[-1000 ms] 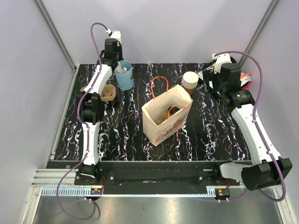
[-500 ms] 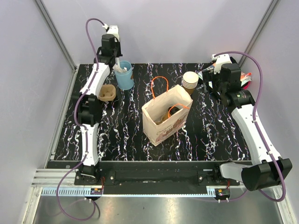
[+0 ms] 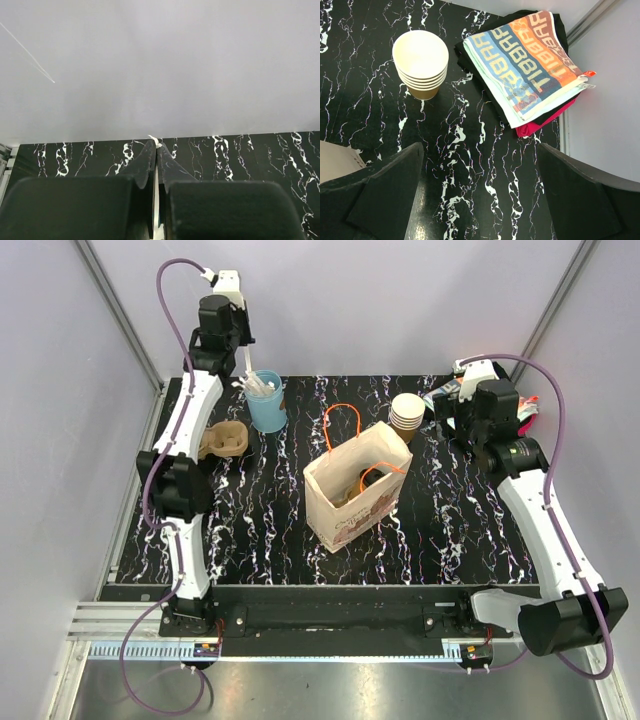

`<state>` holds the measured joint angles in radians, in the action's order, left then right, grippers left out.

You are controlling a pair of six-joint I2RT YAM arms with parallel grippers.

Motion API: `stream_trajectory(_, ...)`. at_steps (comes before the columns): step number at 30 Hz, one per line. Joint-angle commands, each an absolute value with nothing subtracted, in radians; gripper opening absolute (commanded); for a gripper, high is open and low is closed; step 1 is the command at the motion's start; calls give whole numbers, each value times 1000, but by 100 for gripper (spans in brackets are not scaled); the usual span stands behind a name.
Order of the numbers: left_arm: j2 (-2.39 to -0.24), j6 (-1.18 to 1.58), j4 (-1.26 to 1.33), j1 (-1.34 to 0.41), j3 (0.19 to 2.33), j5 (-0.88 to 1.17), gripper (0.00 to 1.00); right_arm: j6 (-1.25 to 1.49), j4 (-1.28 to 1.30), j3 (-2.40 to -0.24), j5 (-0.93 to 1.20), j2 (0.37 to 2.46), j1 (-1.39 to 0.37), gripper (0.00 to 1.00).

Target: Pack the takeout coffee

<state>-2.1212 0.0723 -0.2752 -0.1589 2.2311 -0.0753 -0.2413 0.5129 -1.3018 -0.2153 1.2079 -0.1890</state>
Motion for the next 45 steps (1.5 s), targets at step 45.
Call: stream_trajectory(45, -1281, 144, -397, -140, 1605, 213, 0, -273, 453, -1151, -86, 1134, -175, 100)
